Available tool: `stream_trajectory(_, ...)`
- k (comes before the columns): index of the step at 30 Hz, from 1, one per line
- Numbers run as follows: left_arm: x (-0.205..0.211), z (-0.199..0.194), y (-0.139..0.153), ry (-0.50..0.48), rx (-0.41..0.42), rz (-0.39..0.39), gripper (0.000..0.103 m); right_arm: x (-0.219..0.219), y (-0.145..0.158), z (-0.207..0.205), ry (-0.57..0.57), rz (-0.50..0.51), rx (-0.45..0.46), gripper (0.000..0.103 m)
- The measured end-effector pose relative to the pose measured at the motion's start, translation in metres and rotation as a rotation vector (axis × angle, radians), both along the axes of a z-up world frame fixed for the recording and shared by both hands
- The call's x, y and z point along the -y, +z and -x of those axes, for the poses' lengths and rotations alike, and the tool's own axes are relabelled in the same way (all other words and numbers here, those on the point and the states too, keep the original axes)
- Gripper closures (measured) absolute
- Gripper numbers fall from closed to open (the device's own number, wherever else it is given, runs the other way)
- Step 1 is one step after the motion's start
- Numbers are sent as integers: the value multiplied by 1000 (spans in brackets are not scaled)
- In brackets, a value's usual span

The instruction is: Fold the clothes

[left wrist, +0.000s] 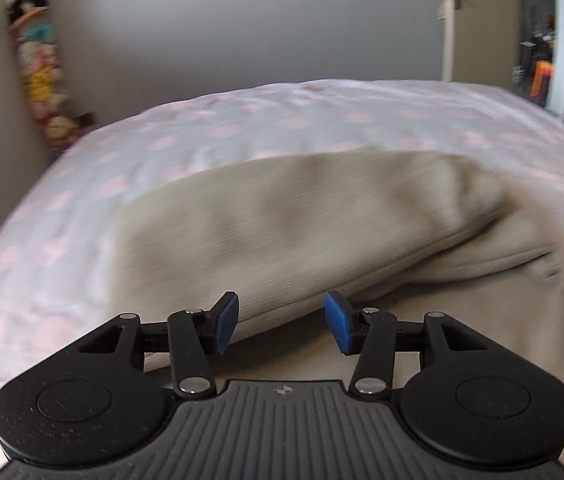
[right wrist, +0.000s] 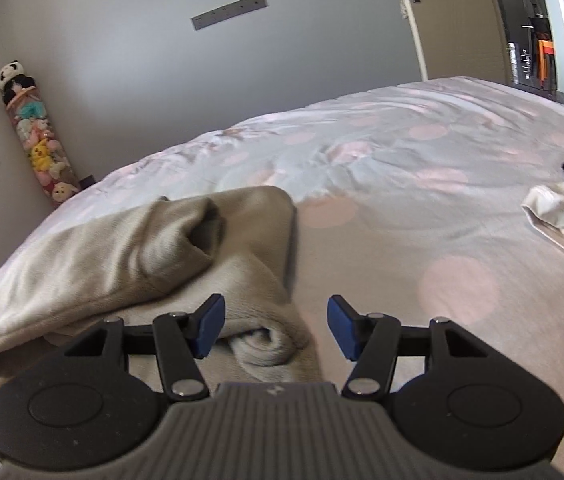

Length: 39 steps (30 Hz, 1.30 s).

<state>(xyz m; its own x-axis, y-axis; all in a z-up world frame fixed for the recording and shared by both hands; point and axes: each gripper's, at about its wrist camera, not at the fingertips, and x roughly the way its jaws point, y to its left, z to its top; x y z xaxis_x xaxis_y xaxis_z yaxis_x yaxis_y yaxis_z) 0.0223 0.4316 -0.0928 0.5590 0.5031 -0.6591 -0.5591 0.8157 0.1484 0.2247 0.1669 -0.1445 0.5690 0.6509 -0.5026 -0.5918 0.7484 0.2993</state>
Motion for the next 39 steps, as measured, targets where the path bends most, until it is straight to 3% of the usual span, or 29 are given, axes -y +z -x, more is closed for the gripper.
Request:
stream_trajectory(3, -24, 31, -12, 84, -53, -63, 53, -15, 12, 0, 55, -6, 7, 42)
stream_trajectory(7, -53, 57, -33, 150, -112, -63, 50, -44, 23, -11, 116, 31, 29, 38)
stream_trajectory(12, -75, 58, -53, 152, -145, -41, 50, -86, 28, -41, 151, 44, -11, 35)
stream_trajectory(15, -83, 52, -56, 153, -125, -47, 50, -112, 28, -56, 175, 64, -22, 35)
stream_trajectory(16, -87, 50, -56, 146, -117, -40, 51, -119, 26, -61, 179, 64, -35, 35)
stream_trajectory(17, -91, 48, -57, 138, -109, -33, 59, -124, 22, -66, 177, 64, -66, 36)
stream_trajectory(18, -94, 46, -57, 132, -110, -21, 69, -128, 18, -71, 174, 64, -101, 41)
stream_trajectory(19, -100, 46, -57, 142, -113, -4, 79, -129, 14, -74, 174, 56, -148, 64)
stream_trajectory(21, -112, 54, -54, 179, -69, 35, 84, -128, 8, -75, 165, 38, -217, 90)
stream_trajectory(24, -126, 66, -54, 213, -19, 85, 85, -125, 13, -57, 175, 46, -163, 93)
stream_trajectory(27, -127, 62, -65, 215, -53, 87, 85, -131, 4, -48, 163, 138, -111, 94)
stream_trajectory(32, -127, 60, -70, 243, -59, 110, 84, -126, -28, -63, 114, 120, -213, 94)
stream_trajectory(39, -93, 78, -30, 144, -93, 83, 80, -96, 10, -39, 184, 149, -167, 86)
